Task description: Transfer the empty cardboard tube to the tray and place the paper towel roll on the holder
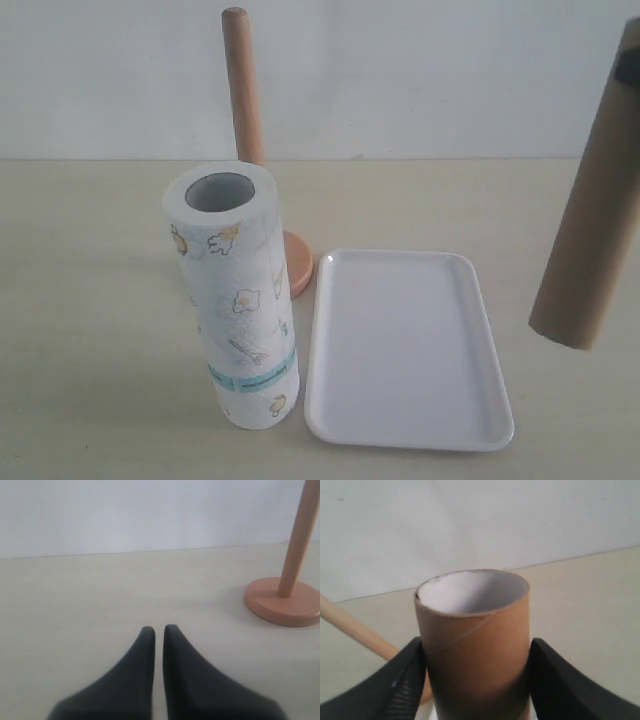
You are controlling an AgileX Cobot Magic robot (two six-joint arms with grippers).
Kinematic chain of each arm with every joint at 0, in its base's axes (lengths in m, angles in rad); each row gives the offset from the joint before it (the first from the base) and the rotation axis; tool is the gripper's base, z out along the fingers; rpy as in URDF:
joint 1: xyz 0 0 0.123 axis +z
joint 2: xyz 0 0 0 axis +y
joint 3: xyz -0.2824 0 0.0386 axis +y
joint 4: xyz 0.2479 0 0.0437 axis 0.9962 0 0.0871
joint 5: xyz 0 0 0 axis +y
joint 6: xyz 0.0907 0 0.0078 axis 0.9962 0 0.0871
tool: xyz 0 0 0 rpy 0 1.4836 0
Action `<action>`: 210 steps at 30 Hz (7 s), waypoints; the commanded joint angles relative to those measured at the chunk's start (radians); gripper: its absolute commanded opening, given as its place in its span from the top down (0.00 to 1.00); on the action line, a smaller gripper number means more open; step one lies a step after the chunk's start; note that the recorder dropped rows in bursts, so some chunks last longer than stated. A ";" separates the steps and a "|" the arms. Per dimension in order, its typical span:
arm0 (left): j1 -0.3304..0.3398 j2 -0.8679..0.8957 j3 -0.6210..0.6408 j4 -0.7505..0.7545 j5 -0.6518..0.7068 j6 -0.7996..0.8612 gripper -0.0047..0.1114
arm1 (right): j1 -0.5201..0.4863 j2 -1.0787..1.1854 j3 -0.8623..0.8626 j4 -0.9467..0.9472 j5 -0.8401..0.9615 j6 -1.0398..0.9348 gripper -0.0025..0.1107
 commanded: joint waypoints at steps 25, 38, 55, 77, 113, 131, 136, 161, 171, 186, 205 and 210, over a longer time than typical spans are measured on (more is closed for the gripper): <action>-0.004 -0.003 0.004 -0.010 -0.003 0.004 0.91 | 0.524 -0.132 0.069 0.024 1.194 -0.651 0.98; -0.004 -0.003 0.004 -0.010 -0.003 0.004 0.91 | 0.542 0.095 -0.259 1.569 1.636 -1.845 0.98; -0.004 -0.003 0.004 -0.010 -0.003 0.004 0.91 | 0.595 0.499 -0.526 2.138 1.632 -1.918 0.98; -0.004 -0.003 0.004 -0.010 -0.003 0.004 0.91 | 0.600 0.895 -1.056 2.114 2.027 -1.858 0.98; -0.004 -0.003 0.004 -0.010 -0.002 0.004 0.91 | 0.600 1.041 -1.056 2.065 2.027 -1.812 0.58; -0.004 -0.003 0.004 -0.010 -0.002 0.004 0.91 | 0.600 0.980 -1.056 2.135 2.027 -1.786 0.76; -0.004 -0.003 0.004 -0.010 -0.002 0.004 0.91 | 0.600 0.862 -1.056 2.035 2.027 -1.921 0.98; -0.004 -0.003 0.004 -0.010 -0.002 0.004 0.91 | 0.600 0.064 -0.460 1.715 2.027 -1.981 0.98; -0.004 -0.003 0.004 -0.010 -0.002 0.004 0.91 | 0.600 0.025 -0.460 1.717 2.027 -1.979 0.98; -0.004 -0.003 0.004 -0.010 -0.002 0.004 0.91 | 0.419 -0.878 0.247 1.711 1.160 -1.972 0.98; -0.004 -0.003 0.004 -0.010 -0.002 0.004 0.91 | 0.362 -1.166 0.840 1.716 0.955 -1.983 0.98; -0.004 -0.003 0.004 -0.010 -0.002 0.004 0.91 | 0.362 -1.207 0.840 1.718 1.034 -1.993 0.98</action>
